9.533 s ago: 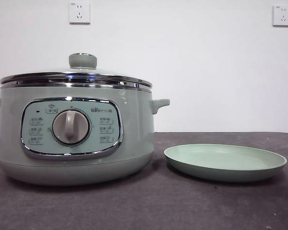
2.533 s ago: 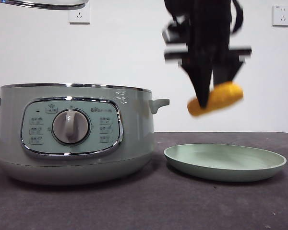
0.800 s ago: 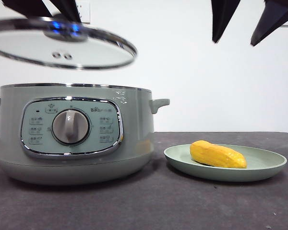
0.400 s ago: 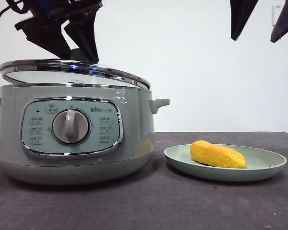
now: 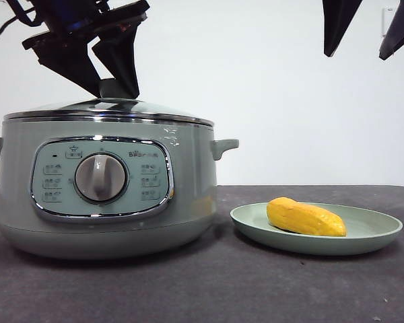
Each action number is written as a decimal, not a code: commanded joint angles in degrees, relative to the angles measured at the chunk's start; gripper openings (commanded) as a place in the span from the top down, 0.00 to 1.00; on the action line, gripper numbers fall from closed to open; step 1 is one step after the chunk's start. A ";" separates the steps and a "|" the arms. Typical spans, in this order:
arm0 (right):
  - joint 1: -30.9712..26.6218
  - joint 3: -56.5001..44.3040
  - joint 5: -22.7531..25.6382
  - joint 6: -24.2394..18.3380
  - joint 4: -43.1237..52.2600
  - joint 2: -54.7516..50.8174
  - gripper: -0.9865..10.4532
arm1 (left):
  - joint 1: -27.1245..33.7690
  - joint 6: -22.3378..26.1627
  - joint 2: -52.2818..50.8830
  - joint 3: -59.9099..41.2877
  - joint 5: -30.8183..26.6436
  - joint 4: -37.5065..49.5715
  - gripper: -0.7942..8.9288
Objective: Take the corn out from the steamer,put the corn on the plate,close the lid
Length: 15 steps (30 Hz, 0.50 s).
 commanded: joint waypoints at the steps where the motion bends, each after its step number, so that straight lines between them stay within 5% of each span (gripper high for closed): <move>1: 0.02 -0.15 0.02 0.50 0.15 -0.04 0.56 | -0.57 0.50 1.49 0.11 -0.35 -0.85 0.93; 5: 0.02 -0.15 -0.02 0.50 0.15 -0.04 0.56 | -0.50 0.48 1.49 0.11 -0.42 -3.61 0.90; 8: 0.02 -0.15 -0.04 0.50 0.17 -0.04 0.56 | -0.50 0.46 1.46 0.13 -0.42 -3.74 0.50; 9: 0.02 -0.15 -0.04 0.50 0.20 -0.04 0.56 | -0.50 0.48 1.46 0.13 -0.42 -3.37 0.44; 15: 0.02 -0.15 -0.48 -0.20 2.43 -0.70 0.56 | -0.50 0.74 -2.84 1.01 -0.59 -2.69 0.44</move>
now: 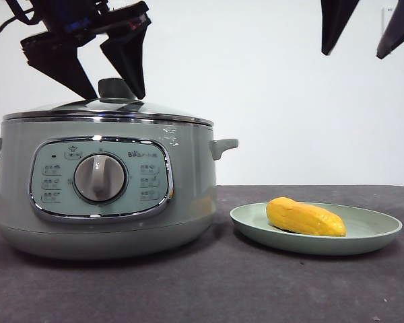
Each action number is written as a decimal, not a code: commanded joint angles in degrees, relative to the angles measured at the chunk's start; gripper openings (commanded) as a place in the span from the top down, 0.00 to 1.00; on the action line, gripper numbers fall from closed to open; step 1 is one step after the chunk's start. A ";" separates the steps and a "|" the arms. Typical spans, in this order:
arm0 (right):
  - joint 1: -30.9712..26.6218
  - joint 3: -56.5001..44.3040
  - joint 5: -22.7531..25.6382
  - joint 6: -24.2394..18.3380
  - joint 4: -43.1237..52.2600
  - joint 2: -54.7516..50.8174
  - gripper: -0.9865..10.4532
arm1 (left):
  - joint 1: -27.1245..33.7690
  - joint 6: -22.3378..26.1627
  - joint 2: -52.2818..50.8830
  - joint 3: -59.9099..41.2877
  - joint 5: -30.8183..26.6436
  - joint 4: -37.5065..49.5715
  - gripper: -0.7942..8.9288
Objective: Take the corn out from the steamer,put the corn on the plate,close the lid
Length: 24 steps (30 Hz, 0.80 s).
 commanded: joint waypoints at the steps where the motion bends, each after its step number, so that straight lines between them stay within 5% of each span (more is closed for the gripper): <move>1: 0.02 -0.15 -0.11 -0.42 1.18 -1.16 0.56 | -0.26 0.46 -4.42 0.17 -0.09 0.17 0.44; 3: 0.13 -0.15 -0.11 -0.96 1.16 -2.62 0.56 | -0.26 0.44 -8.98 0.17 -0.15 -1.29 0.46; 5: 0.15 -0.28 -0.28 -0.96 1.31 -4.72 0.58 | -0.26 0.48 -13.66 0.15 -0.28 -3.21 0.62; 7: 0.20 -1.73 -2.51 -1.11 3.08 -7.67 0.73 | -0.31 0.48 -17.79 0.13 -0.28 -4.59 0.89; 8: 0.26 -3.52 -3.56 -1.11 5.03 -9.66 0.82 | -0.33 0.50 -19.54 0.02 -0.42 -5.38 0.92; 10: 0.28 -8.74 -4.20 -1.11 8.59 -14.23 0.93 | -0.85 0.55 -22.91 -1.57 -2.10 -5.09 0.93; 16: 0.28 -33.77 -4.17 -0.83 26.99 -33.55 0.92 | -3.89 0.59 -37.90 -23.74 -5.38 10.08 0.93; 24: 0.09 -39.71 -2.78 1.03 27.08 -37.77 0.91 | -4.07 -1.16 -41.68 -33.88 -5.09 15.30 0.92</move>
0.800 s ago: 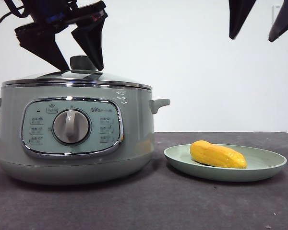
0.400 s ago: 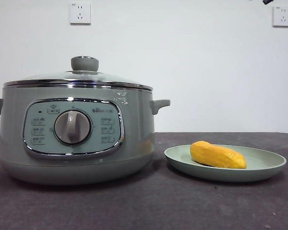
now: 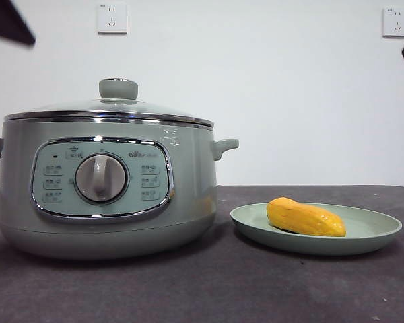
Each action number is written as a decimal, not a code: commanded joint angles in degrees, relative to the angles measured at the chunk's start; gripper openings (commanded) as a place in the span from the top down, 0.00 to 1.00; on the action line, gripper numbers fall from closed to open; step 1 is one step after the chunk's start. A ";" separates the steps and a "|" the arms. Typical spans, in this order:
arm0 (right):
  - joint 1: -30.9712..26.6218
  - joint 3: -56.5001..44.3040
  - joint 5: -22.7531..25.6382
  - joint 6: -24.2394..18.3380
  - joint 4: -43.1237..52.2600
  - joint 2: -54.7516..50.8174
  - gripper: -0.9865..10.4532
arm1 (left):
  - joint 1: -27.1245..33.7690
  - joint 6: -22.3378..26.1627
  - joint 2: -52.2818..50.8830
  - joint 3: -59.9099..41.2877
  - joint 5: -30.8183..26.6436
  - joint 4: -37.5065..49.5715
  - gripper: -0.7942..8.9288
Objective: Take the corn out from the steamer,put the corn on the plate,close the lid
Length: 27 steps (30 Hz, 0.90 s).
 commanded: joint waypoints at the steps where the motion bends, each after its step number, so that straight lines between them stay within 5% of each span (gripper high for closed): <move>1: 0.00 -0.26 0.68 2.60 0.59 0.17 0.91 | -0.28 -1.20 0.31 -0.04 0.74 -0.66 0.92; 15: 0.00 -0.22 0.76 3.17 0.22 0.26 0.91 | -0.28 -1.20 0.35 -0.04 0.55 -4.48 0.92; 18: 0.00 -0.22 0.74 3.17 0.20 0.26 0.91 | 0.48 7.82 -2.91 -0.04 -1.90 -4.81 0.92; 23: 0.00 -0.22 0.76 3.17 0.20 0.26 0.91 | 10.69 10.82 -16.83 -6.08 -1.86 -0.22 0.92; 27: 0.00 -0.22 0.74 3.17 0.20 0.26 0.91 | 21.86 9.42 -26.56 -18.95 4.81 8.48 0.92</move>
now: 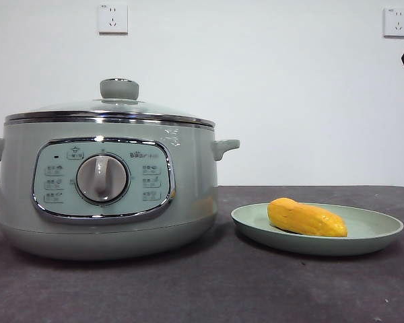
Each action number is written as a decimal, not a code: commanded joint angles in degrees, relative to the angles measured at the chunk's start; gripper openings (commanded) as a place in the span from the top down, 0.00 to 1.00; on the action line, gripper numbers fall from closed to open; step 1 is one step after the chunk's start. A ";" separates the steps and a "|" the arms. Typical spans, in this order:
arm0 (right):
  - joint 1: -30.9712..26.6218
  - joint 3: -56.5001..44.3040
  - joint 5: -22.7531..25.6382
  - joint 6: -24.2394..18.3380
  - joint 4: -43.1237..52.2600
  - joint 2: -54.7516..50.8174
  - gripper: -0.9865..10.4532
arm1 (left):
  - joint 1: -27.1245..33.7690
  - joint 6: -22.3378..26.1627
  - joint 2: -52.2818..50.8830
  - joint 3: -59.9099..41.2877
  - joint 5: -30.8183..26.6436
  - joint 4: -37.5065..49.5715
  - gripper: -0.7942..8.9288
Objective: Take the corn out from the steamer,put the corn on the plate,close the lid
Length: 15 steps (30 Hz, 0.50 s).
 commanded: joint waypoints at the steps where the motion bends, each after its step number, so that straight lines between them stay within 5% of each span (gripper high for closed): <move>1: 0.00 -0.22 0.17 0.50 0.15 -0.13 0.91 | 5.57 -1.07 -4.17 -7.37 3.72 2.95 0.92; 7: 0.00 -0.22 0.17 0.50 0.15 -0.13 0.91 | 11.93 -4.52 -9.16 -15.91 6.12 3.41 0.92; 15: 0.00 -0.22 0.17 0.50 0.15 -0.13 0.91 | 12.98 -5.01 -12.33 -20.68 5.99 2.69 0.92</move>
